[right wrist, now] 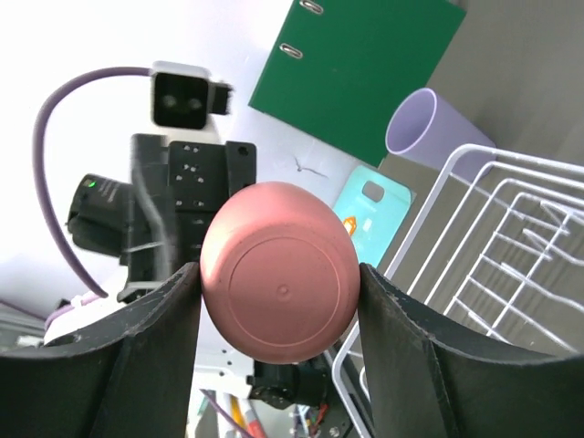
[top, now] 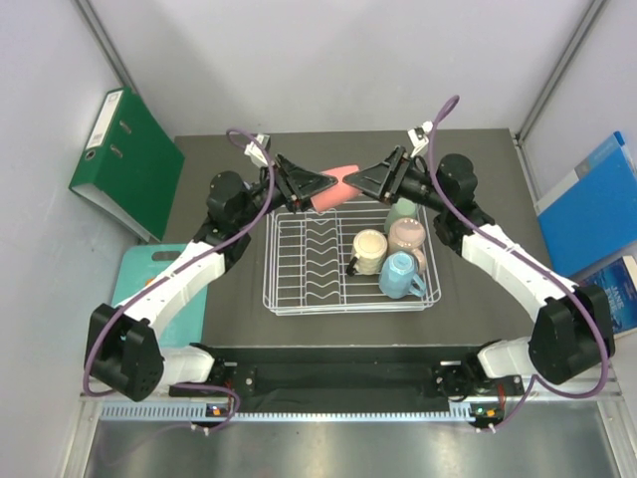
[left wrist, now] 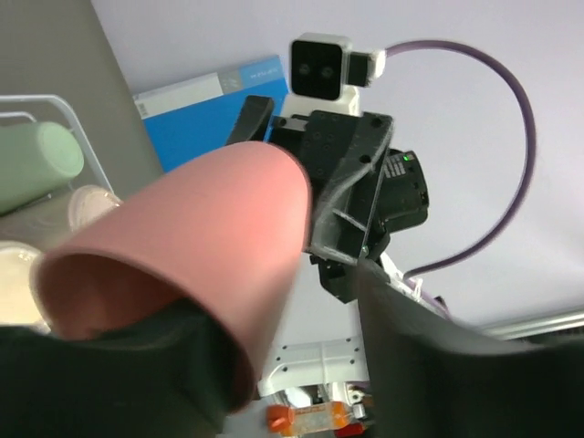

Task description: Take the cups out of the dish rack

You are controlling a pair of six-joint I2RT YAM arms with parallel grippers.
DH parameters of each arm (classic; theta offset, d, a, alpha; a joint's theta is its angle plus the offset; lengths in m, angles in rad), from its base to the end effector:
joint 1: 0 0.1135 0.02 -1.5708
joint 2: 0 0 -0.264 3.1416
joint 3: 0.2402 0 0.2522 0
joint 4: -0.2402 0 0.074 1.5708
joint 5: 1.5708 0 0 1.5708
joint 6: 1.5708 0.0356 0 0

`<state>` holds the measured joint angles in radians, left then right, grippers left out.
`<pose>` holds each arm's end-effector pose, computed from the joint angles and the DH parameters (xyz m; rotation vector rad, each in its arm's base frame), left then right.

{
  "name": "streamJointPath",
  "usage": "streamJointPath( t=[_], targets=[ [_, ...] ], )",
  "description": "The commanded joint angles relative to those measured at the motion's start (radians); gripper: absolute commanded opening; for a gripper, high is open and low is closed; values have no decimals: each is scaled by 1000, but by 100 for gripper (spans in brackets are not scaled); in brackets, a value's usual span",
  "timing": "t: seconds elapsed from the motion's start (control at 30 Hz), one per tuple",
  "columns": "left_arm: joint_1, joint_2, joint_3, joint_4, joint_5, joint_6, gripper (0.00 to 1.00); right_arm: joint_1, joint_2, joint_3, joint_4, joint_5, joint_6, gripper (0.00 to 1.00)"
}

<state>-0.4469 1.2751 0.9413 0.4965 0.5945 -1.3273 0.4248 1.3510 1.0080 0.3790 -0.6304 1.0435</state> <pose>0.2586 -0.1460 0.3592 -0.1629 1.7273 -1.8057 0.2793 0.1494 0.3490 -0.0298 1.7926 1.5908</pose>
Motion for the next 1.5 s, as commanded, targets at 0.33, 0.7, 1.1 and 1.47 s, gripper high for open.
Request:
streamJointPath(
  t=[0.33,0.7,1.1,1.47],
  targets=[
    [-4,9,56,-22,16,66,0,11,-56,40,9,41,-72,60],
    [48,96,554,-902,-379,605,0,8,-147,354,-648,455,-417,100],
    [65,486,1106,-1589,-1079,793,0,19,-82,474,-960,682,-508,100],
    [185,583,1185,-1622,-1118,807,0,20,-92,452,-1003,706,-548,100]
  ],
)
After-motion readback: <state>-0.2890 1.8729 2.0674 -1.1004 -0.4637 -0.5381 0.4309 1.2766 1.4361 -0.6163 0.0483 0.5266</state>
